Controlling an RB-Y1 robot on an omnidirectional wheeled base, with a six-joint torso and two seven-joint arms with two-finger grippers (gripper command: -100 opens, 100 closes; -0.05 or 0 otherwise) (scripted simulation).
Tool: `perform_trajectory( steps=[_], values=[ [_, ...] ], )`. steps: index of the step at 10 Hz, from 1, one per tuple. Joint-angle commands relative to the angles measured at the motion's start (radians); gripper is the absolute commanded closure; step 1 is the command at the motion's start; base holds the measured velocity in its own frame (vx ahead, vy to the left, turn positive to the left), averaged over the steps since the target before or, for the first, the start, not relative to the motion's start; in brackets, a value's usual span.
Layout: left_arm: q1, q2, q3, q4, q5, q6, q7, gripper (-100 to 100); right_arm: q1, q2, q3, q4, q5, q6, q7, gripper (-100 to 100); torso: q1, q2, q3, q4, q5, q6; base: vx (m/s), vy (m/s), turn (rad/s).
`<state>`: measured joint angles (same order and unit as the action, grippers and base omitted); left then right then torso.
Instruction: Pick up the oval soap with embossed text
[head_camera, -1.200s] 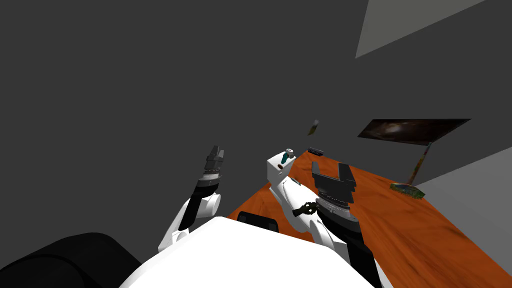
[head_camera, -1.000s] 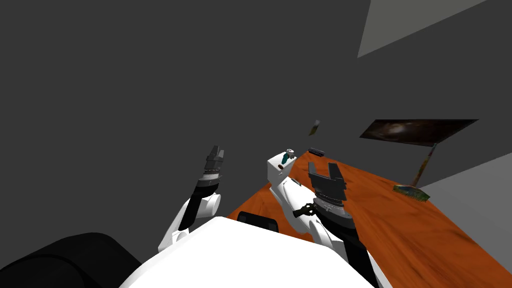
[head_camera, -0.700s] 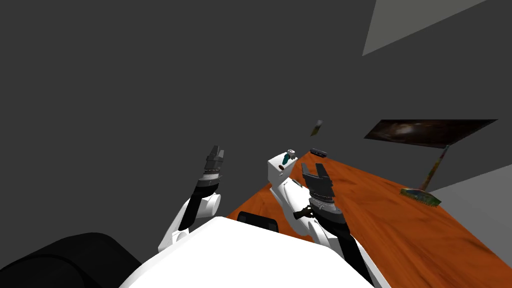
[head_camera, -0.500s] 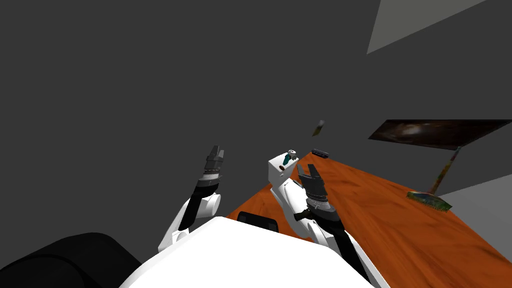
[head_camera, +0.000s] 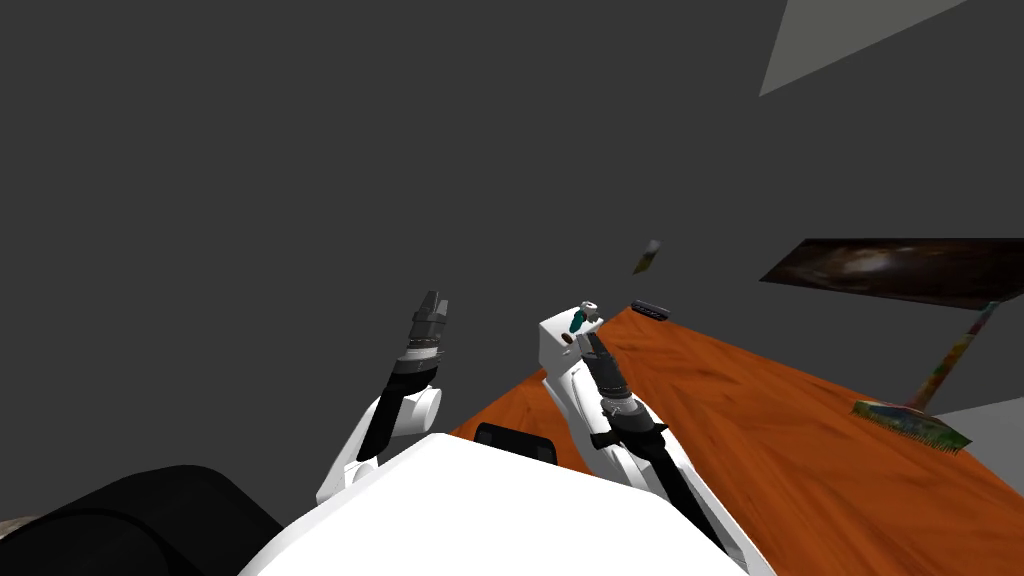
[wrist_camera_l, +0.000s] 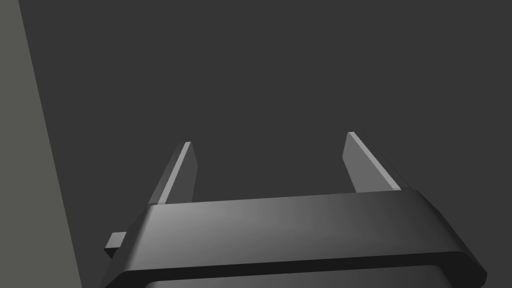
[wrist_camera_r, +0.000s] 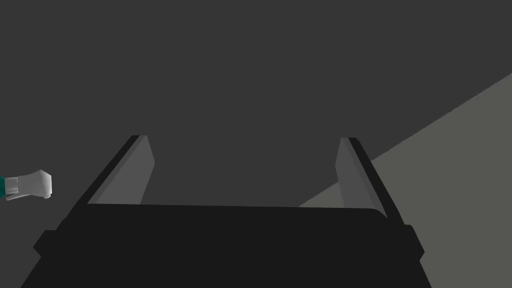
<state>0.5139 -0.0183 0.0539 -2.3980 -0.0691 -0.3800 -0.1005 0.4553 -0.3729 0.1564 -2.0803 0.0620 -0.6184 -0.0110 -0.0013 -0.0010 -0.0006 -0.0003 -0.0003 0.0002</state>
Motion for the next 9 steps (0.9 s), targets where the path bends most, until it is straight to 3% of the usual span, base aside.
perform_trajectory(
  steps=[1, 2, 4, 5, 8, 9],
  values=[
    [0.000, 0.000, 0.000, 0.000, 0.000, 0.000, 0.000, 0, 0.000, -0.050, 0.030, 0.040, 0.006, -0.010, 0.008, -100, 0.000, 0.000, 0.000, 0.000, 0.000, 0.000, 0.006, -0.012, 0.077],
    [0.000, 0.000, 0.000, 0.000, 0.000, 0.000, 0.000, 0, 0.000, -0.060, 0.030, 0.040, 0.006, -0.010, 0.008, -100, 0.000, 0.000, 0.000, 0.000, 0.000, 0.000, 0.005, -0.011, 0.045],
    [0.000, 0.000, 0.000, 0.000, 0.000, 0.000, 0.000, 0, -0.024, -0.129, 0.088, 0.115, 0.016, -0.004, 0.024, -100, 0.000, 0.001, 0.000, 0.000, 0.000, 0.000, 0.003, -0.010, 0.126],
    [0.000, 0.000, 0.000, 0.000, 0.000, 0.000, 0.000, 0, -0.024, -0.152, 0.088, 0.115, 0.016, -0.004, 0.024, -100, 0.000, 0.000, 0.000, 0.000, 0.000, 0.000, 0.003, -0.011, 0.057],
    [0.000, 0.000, 0.000, 0.000, 0.000, 0.000, 0.000, 0, -0.052, -0.236, 0.149, 0.199, 0.024, 0.003, 0.040, -100, 0.001, 0.001, 0.000, 0.000, 0.000, 0.000, 0.001, -0.004, 0.095],
    [0.000, 0.000, 0.000, 0.000, 0.000, 0.000, 0.000, 0, -0.052, -0.250, 0.149, 0.199, 0.024, 0.003, 0.040, -100, 0.001, 0.001, 0.000, 0.000, 0.000, 0.000, 0.000, -0.003, 0.073]
  ],
)
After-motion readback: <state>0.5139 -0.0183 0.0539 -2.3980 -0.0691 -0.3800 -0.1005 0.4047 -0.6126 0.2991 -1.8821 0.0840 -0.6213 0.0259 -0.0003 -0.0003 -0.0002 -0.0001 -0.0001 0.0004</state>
